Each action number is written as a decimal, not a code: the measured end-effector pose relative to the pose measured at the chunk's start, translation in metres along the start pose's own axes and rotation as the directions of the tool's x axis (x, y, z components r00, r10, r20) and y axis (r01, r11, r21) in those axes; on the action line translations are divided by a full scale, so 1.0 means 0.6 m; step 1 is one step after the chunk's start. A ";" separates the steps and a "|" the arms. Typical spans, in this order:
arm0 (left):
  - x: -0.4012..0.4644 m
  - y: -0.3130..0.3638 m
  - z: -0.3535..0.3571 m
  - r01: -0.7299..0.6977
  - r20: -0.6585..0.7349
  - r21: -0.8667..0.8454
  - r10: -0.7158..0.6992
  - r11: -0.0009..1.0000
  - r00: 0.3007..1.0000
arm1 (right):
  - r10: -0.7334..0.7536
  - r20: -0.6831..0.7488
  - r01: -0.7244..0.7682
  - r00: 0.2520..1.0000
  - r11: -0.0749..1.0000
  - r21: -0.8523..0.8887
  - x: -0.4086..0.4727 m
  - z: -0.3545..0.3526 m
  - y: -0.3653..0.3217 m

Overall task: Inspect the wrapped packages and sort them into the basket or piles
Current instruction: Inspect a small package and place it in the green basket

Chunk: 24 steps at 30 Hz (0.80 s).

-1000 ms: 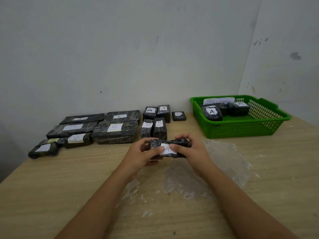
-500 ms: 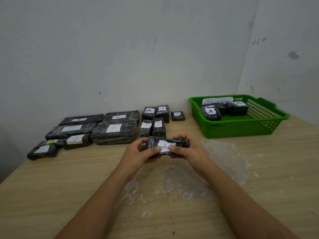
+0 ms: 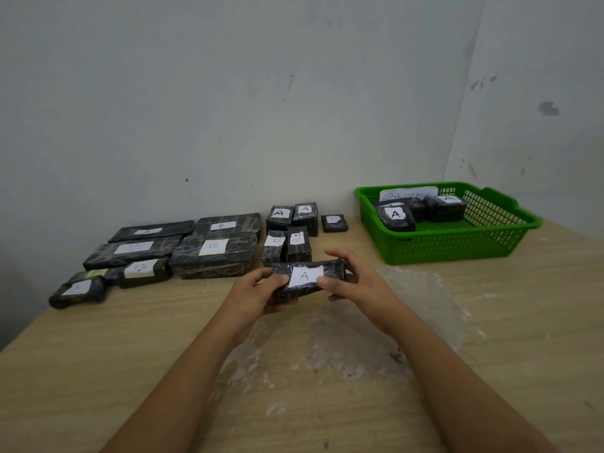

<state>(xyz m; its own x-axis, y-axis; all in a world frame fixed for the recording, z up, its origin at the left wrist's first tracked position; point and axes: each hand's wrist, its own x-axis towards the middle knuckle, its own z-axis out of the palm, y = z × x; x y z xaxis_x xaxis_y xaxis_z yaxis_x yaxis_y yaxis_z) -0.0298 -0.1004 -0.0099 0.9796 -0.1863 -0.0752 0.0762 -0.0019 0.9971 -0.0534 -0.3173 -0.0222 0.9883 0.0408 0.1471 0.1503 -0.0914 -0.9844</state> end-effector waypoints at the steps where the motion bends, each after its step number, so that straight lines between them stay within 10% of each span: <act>1: -0.001 0.002 0.000 0.009 0.003 -0.015 -0.009 1.000 1.000 | -0.016 0.007 0.016 1.000 0.999 -0.030 -0.002 -0.003 -0.002; 24: -0.001 -0.001 -0.006 -0.104 0.023 0.058 0.103 0.993 0.994 | -0.069 -0.049 0.063 0.996 0.991 -0.117 0.002 -0.008 -0.011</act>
<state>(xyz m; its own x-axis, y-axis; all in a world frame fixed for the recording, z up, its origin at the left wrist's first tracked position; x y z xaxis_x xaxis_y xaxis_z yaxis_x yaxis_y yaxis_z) -0.0296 -0.0968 -0.0108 0.9778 -0.2079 0.0280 -0.0371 -0.0400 0.9985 -0.0532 -0.3212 -0.0150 0.9756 -0.0017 0.2194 0.2144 -0.2042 -0.9552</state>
